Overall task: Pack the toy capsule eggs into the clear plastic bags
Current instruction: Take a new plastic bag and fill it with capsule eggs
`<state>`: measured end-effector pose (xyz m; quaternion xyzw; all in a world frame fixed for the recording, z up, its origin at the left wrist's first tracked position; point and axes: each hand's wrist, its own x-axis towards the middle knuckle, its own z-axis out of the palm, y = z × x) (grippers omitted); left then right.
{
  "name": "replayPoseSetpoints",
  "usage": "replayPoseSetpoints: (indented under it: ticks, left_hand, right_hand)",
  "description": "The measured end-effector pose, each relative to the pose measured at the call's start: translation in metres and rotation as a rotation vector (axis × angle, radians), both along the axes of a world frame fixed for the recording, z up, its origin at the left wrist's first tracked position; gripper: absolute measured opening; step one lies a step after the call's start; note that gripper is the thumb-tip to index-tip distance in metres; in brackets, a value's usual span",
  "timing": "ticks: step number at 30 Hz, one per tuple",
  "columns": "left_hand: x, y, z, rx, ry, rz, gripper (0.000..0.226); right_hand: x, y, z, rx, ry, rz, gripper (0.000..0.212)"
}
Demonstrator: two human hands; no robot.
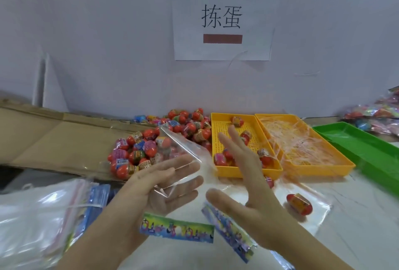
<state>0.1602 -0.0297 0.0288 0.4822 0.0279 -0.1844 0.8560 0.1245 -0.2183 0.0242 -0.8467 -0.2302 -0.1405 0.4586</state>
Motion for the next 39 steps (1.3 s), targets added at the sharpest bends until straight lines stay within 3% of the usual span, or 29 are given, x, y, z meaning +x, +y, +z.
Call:
replayPoseSetpoints:
  ticks: [3,6,12,22,25,26,28,30,32,33,36,37,39]
  left_hand:
    - [-0.007,0.011,-0.013,-0.015,-0.096,-0.074,0.028]
    - [-0.008,0.009,-0.017,0.027,-0.115,-0.090,0.032]
    - [-0.018,-0.002,-0.005,0.143,-0.199,0.004,0.022]
    - [-0.022,-0.006,-0.005,0.231,-0.235,0.059,0.030]
    - [-0.027,-0.009,-0.009,0.624,-0.475,0.313,0.053]
    - [-0.031,-0.010,-0.009,0.772,-0.615,0.426,0.050]
    - [-0.038,-0.012,-0.010,0.871,-0.817,0.538,0.042]
    - [-0.047,-0.016,-0.011,0.764,-0.871,0.406,0.048]
    - [-0.053,-0.024,-0.009,0.526,-0.799,0.104,0.060]
    - [-0.054,-0.029,-0.008,0.416,-0.748,0.024,0.060]
    - [-0.047,-0.030,-0.007,0.224,-0.590,0.238,0.032]
    - [-0.043,-0.026,-0.004,0.187,-0.516,0.327,0.021]
    - [-0.034,-0.016,0.000,0.147,-0.391,0.404,0.020]
  right_hand:
    - [0.004,0.001,0.000,0.449,0.402,-0.029,0.090]
    - [0.011,-0.002,0.002,0.659,0.674,0.067,0.087]
    - [0.004,-0.001,0.009,0.724,0.526,0.098,0.036]
    - [0.001,0.003,0.012,0.748,0.419,0.039,0.019]
    - [-0.002,0.004,0.014,0.771,0.290,-0.004,0.010]
    - [-0.004,0.005,0.015,0.775,0.243,-0.020,0.008]
    - [-0.009,0.005,0.014,0.651,0.107,-0.118,0.014]
    - [-0.012,0.005,0.012,0.445,-0.039,-0.213,0.026]
    - [-0.015,0.009,0.012,0.309,-0.103,-0.084,0.022]
    - [-0.017,0.010,0.011,0.214,-0.110,0.012,0.032]
    - [-0.018,0.007,0.013,0.005,-0.118,0.196,0.067]
    - [-0.017,0.004,0.015,0.010,-0.124,0.204,0.069]
    - [-0.011,-0.006,0.022,0.140,-0.105,0.110,0.057]
